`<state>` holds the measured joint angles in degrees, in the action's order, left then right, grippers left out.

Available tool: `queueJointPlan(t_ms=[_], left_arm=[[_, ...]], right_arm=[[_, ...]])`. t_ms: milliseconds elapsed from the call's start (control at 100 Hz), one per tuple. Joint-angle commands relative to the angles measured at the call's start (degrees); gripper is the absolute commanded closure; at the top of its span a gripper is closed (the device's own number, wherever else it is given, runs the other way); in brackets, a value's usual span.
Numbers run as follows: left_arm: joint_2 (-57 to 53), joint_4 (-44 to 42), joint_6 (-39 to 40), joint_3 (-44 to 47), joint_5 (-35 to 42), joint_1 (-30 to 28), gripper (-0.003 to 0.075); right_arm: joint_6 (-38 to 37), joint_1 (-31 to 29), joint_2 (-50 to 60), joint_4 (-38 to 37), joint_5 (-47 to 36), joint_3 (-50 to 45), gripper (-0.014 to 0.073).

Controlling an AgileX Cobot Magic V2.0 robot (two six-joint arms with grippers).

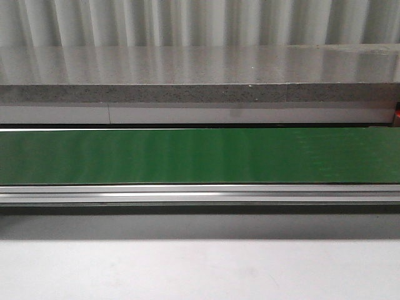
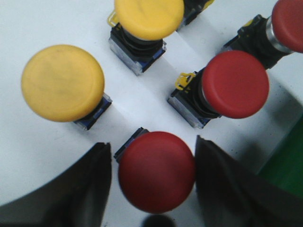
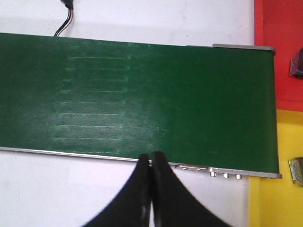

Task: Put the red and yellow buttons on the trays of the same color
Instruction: 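Grasp the red push-button with the left gripper and set it on the belt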

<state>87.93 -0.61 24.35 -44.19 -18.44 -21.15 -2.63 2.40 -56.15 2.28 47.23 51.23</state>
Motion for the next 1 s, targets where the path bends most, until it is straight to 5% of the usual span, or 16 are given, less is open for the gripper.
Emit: queueJointPlan(t_ms=[0, 270, 780, 990], left_arm=[[-1.4, -0.2, 0.3, -1.7, 2.5, -0.2, 0.0474], [-2.4, -0.1, -1.4, -3.5, -2.2, 0.0, 0.0741], [-21.5, 6.1, -9.4, -7.9, -8.6, 0.1, 0.0740], [-20.8, 9.3, -14.9, -7.9, -10.2, 5.6, 0.0740]], right_arm=[[0.4, 0.1, 1.0, -0.1, -2.5, 1.4, 0.0661], [0.4, 0.1, 1.0, -0.1, -2.5, 1.4, 0.0661], [0.4, 0.1, 1.0, -0.1, -2.5, 1.4, 0.0661], [0.4, 0.1, 1.0, -0.1, -2.5, 1.4, 0.0661]])
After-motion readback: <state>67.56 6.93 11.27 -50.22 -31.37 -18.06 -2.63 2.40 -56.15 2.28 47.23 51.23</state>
